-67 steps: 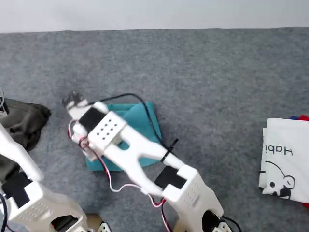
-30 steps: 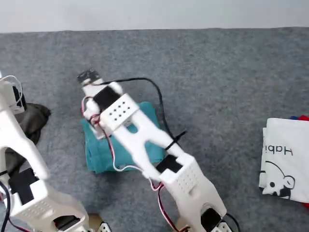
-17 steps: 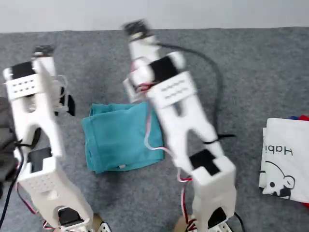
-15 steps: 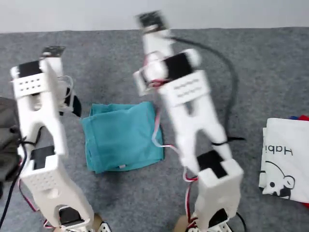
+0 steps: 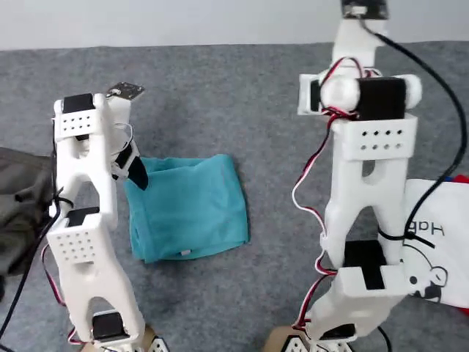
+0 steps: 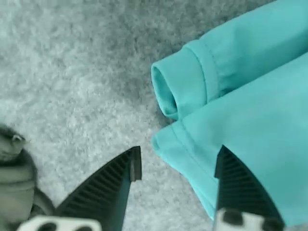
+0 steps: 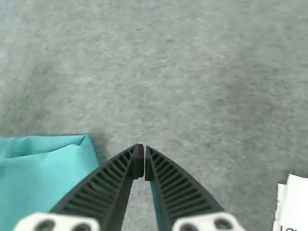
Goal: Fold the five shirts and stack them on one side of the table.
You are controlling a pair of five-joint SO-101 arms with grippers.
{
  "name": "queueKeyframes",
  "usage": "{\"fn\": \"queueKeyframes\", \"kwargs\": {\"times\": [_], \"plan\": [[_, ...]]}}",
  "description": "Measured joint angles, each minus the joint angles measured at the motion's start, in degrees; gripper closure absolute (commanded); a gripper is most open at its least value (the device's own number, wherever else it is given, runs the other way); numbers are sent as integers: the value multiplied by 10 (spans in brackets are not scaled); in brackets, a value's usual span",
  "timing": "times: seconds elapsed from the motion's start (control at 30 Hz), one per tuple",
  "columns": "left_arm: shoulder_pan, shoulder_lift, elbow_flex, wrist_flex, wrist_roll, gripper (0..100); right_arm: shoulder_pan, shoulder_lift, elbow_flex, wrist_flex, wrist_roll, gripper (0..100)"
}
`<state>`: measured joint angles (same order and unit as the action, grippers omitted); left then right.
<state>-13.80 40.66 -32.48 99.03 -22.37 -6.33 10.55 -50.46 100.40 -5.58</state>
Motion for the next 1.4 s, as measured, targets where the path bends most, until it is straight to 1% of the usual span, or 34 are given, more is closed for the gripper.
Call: {"fn": "queueKeyframes", "kwargs": {"times": [0.1, 0.3, 0.57, 0.8, 1.13, 1.27, 1.4], "plan": [[0, 25, -18, 0, -9, 758, 11, 0, 0, 1, 0, 989], [2, 61, -27, 0, -10, 897, 14, 0, 0, 3, 0, 989], [14, 62, -27, 0, -11, 991, 14, 0, 0, 3, 0, 989], [27, 53, -23, 0, -11, 994, 14, 0, 0, 3, 0, 989], [82, -124, 52, 0, -11, 994, 14, 0, 0, 3, 0, 989], [88, -156, 58, 0, -11, 994, 14, 0, 0, 3, 0, 989], [88, -158, 59, 0, -11, 994, 14, 0, 0, 3, 0, 989]]}}
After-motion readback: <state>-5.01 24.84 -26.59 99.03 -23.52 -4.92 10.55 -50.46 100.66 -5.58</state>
